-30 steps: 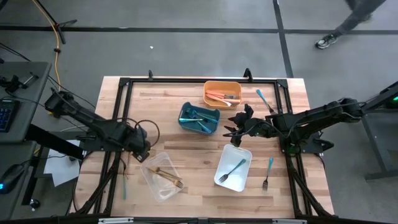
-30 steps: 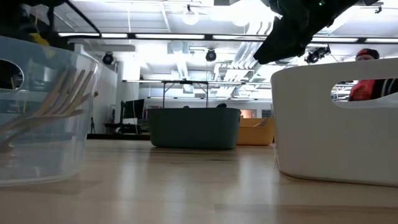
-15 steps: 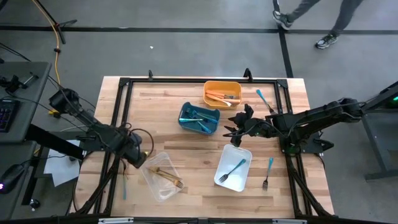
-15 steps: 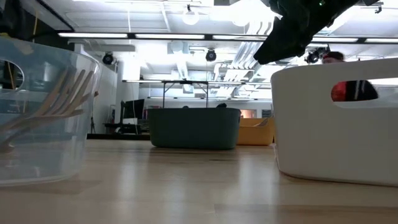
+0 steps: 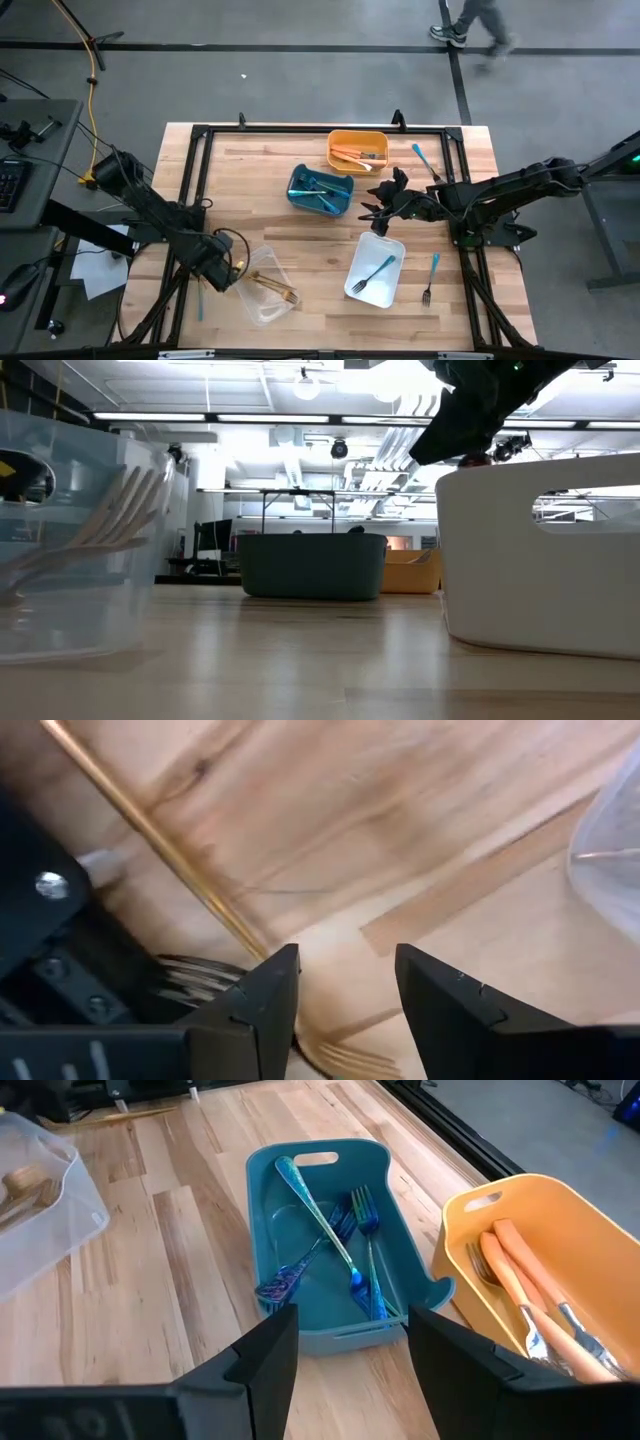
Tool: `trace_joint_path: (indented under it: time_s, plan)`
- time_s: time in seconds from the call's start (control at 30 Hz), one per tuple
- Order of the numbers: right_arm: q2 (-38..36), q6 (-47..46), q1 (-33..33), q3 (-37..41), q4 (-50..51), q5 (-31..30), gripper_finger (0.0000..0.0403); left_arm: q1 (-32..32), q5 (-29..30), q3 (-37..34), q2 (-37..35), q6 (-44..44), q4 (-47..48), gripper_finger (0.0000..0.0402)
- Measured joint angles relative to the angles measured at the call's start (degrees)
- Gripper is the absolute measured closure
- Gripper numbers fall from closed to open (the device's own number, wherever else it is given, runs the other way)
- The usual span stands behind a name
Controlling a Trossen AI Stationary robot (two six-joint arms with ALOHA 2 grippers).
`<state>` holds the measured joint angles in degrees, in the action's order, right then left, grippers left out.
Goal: Sort silverware by color (type)
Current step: Put the gold fork into the transparent bin
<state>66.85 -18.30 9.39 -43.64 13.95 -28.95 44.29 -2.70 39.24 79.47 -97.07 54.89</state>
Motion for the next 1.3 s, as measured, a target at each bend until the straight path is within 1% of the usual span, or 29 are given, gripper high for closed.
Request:
trace_joint_path:
  time_s: [0.17,0.4,0.5,0.6,0.67,0.87,0.97,1.03,1.13,1.23,1.3]
  plan:
    - [0.0,-1.2,0.0,0.0,0.1,0.0,0.0219,1.3,0.1,0.1,2.2,-2.0,3.1,0.0241]
    - [0.0,-1.2,0.0,0.0,0.1,0.0,0.0219,2.6,0.4,0.0,2.3,-5.8,5.6,0.0241]
    - [0.0,-1.2,0.0,0.0,0.1,0.0,0.0219,2.7,-0.6,0.0,2.3,-5.6,4.4,0.0241]
    - [0.0,-1.2,0.0,0.0,0.1,0.0,0.0219,2.5,-1.2,0.4,2.3,-3.7,5.2,0.0241]
    - [0.0,-1.2,0.0,0.0,0.1,0.0,0.0219,2.3,0.8,1.1,2.0,-3.4,5.4,0.0241]
    - [0.0,-1.2,0.0,0.0,0.0,0.0,0.0219,0.9,9.7,4.2,-0.1,-0.2,5.4,0.0241]
    - [0.0,-1.2,0.0,0.0,0.0,0.0,0.0219,0.2,11.1,5.6,-1.3,1.6,6.3,0.0241]
    - [0.0,-1.2,0.0,0.0,0.0,0.0,0.0219,0.4,10.1,6.4,-1.8,1.2,9.6,0.0241]
    - [0.0,-1.2,0.0,0.0,0.0,0.0,0.0219,2.1,5.2,6.5,-2.0,-1.3,13.0,0.0241]
    - [0.0,-1.2,0.0,0.0,0.1,0.0,0.0219,4.4,2.4,6.5,-2.0,-3.0,12.4,0.0241]
    - [0.3,-1.2,0.0,0.0,0.0,0.0,0.0219,5.5,1.8,6.5,-2.0,-4.2,10.8,0.0241]
